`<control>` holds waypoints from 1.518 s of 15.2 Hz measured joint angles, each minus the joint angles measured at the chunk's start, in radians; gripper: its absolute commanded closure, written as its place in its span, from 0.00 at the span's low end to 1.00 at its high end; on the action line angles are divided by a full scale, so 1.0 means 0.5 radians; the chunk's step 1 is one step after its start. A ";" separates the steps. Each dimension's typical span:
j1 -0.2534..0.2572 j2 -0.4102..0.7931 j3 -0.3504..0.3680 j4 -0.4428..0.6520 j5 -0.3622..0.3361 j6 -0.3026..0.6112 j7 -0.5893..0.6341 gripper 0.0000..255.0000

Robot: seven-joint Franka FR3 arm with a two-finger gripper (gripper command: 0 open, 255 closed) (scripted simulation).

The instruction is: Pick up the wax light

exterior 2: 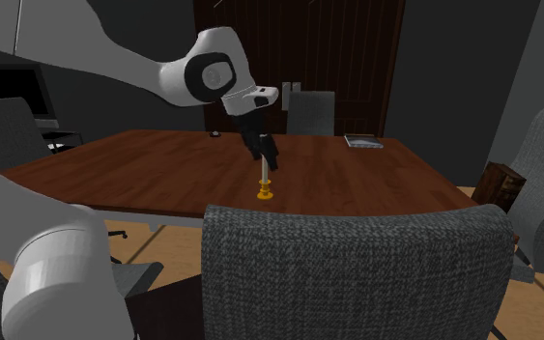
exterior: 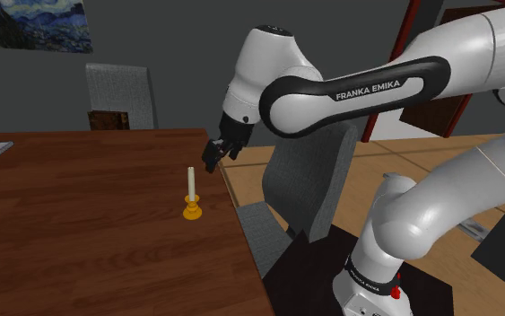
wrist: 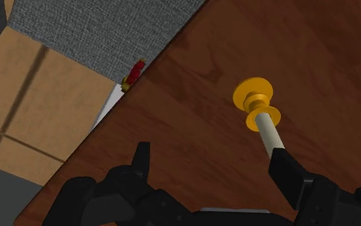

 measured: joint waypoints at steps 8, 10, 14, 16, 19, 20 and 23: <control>-0.036 0.341 0.273 0.031 -0.106 0.501 0.226 0.00; -0.050 0.379 0.299 0.006 -0.127 0.570 0.254 0.00; -0.072 0.428 0.332 -0.057 -0.159 0.681 0.293 0.00; -0.078 0.441 0.338 -0.063 -0.167 0.700 0.301 1.00; -0.080 0.444 0.339 -0.065 -0.169 0.706 0.302 1.00; -0.080 0.444 0.339 -0.065 -0.169 0.707 0.302 1.00; -0.080 0.444 0.339 -0.065 -0.169 0.707 0.302 1.00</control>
